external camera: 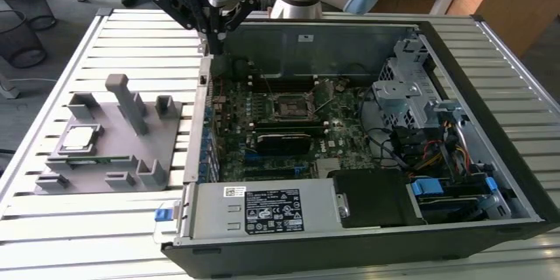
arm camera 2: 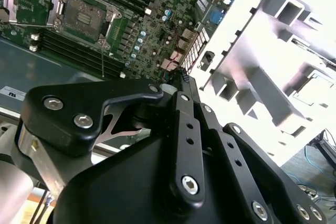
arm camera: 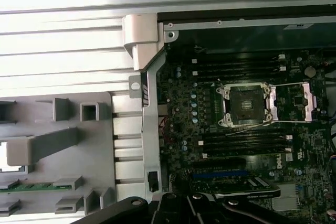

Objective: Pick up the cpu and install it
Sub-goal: 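Reach for the cpu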

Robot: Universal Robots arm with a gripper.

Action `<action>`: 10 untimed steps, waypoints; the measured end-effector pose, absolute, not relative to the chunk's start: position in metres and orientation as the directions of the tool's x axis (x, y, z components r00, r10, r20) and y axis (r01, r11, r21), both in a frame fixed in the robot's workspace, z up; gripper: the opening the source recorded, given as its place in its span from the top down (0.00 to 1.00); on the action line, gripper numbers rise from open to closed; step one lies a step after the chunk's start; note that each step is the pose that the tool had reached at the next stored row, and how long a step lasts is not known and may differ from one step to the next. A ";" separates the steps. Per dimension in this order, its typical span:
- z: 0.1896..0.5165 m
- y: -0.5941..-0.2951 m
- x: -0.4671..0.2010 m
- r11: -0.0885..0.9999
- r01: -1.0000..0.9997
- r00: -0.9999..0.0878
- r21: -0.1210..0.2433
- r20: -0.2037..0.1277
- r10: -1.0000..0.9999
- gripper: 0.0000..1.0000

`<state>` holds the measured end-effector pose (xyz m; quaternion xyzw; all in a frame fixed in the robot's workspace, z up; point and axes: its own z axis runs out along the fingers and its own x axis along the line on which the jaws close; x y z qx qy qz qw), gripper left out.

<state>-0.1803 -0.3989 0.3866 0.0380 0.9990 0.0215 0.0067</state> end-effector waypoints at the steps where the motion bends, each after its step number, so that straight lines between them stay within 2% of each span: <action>1: 0.386 -0.399 -0.181 0.996 0.076 -0.997 0.043 -0.011 0.076 0.89; 10: 0.385 -0.399 -0.187 0.996 0.076 -0.997 0.043 -0.003 0.076 0.89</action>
